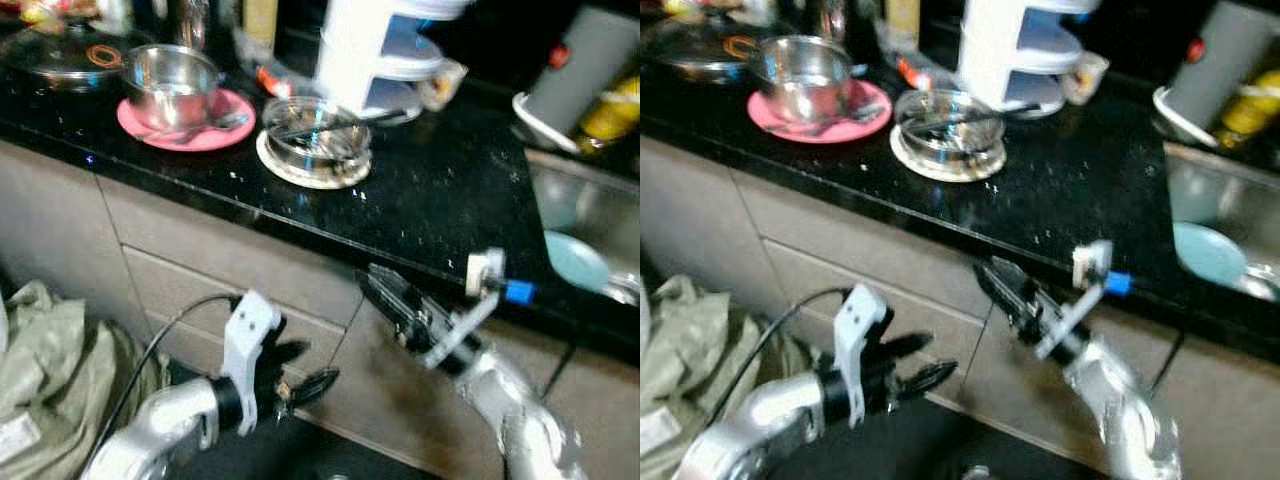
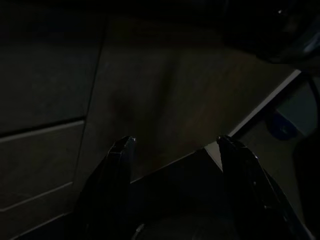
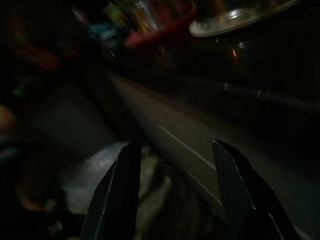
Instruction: Kitchen organization
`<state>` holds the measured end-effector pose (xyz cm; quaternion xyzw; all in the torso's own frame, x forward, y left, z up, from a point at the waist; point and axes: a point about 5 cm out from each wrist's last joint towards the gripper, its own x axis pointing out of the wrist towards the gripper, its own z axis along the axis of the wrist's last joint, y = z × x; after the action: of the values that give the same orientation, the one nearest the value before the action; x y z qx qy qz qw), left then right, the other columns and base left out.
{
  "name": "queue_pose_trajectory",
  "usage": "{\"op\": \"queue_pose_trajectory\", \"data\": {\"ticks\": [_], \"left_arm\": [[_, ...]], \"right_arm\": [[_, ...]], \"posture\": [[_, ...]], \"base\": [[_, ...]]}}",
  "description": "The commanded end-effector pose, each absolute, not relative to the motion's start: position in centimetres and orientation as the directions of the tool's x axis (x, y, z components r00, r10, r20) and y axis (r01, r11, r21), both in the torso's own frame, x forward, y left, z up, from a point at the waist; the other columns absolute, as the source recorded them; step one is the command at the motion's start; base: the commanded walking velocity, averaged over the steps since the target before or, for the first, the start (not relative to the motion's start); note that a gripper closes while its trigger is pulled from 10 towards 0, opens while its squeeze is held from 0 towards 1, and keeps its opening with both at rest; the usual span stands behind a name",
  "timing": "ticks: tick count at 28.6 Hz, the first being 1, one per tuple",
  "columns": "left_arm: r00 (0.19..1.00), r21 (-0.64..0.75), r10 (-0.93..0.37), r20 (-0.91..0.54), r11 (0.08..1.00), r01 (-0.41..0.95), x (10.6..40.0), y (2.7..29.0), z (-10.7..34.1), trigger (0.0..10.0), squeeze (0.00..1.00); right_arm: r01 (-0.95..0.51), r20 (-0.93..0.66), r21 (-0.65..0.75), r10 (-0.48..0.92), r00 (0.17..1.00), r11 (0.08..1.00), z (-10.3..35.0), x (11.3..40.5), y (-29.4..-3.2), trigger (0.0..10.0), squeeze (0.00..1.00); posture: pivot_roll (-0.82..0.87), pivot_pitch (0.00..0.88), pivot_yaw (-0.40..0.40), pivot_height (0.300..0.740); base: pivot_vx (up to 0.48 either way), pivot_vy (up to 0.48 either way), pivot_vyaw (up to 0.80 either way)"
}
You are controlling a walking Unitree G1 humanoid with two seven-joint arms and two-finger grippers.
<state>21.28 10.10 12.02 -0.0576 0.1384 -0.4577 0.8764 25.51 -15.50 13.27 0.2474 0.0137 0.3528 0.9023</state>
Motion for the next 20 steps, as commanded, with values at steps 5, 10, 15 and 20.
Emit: {"op": "queue_pose_trajectory", "data": {"ticks": [5, 10, 15, 20], "left_arm": [[0.569, -0.186, -0.801, -0.187, 0.598, 0.780, 21.5, 10.4, 11.9, 10.0, 0.00], [0.649, -0.138, -0.737, -0.188, 0.674, 0.725, 22.4, 11.3, 11.5, 10.0, 0.00], [0.718, -0.117, -0.666, -0.202, 0.745, 0.657, 23.2, 12.0, 10.6, 10.0, 0.00], [0.755, -0.133, -0.627, -0.192, 0.779, 0.613, 23.7, 12.2, 10.0, 10.0, 0.00]], "right_arm": [[-0.506, 0.021, 0.343, 0.532, 0.847, 0.792, 12.1, 26.0, -16.4, 10.0, 0.00], [-0.410, 0.009, 0.267, 0.423, 0.906, 0.872, 12.5, 26.4, -17.3, 10.0, 0.00], [-0.365, 0.008, 0.120, 0.367, 0.930, 0.923, 12.3, 26.3, -18.1, 10.0, 0.00], [-0.452, 0.002, 0.193, 0.461, 0.887, 0.871, 11.4, 25.8, -17.3, 10.0, 0.00]], "posture": [[0.16, 0.053, -0.159, 0.740], [0.16, 0.053, -0.159, 0.740], [0.15, 0.048, -0.158, 0.740], [0.15, 0.031, -0.157, 0.740]], "base": [[0.000, 0.000, 0.00], [0.000, 0.000, 0.00], [0.000, 0.000, 0.00], [0.000, 0.000, 0.00]]}}
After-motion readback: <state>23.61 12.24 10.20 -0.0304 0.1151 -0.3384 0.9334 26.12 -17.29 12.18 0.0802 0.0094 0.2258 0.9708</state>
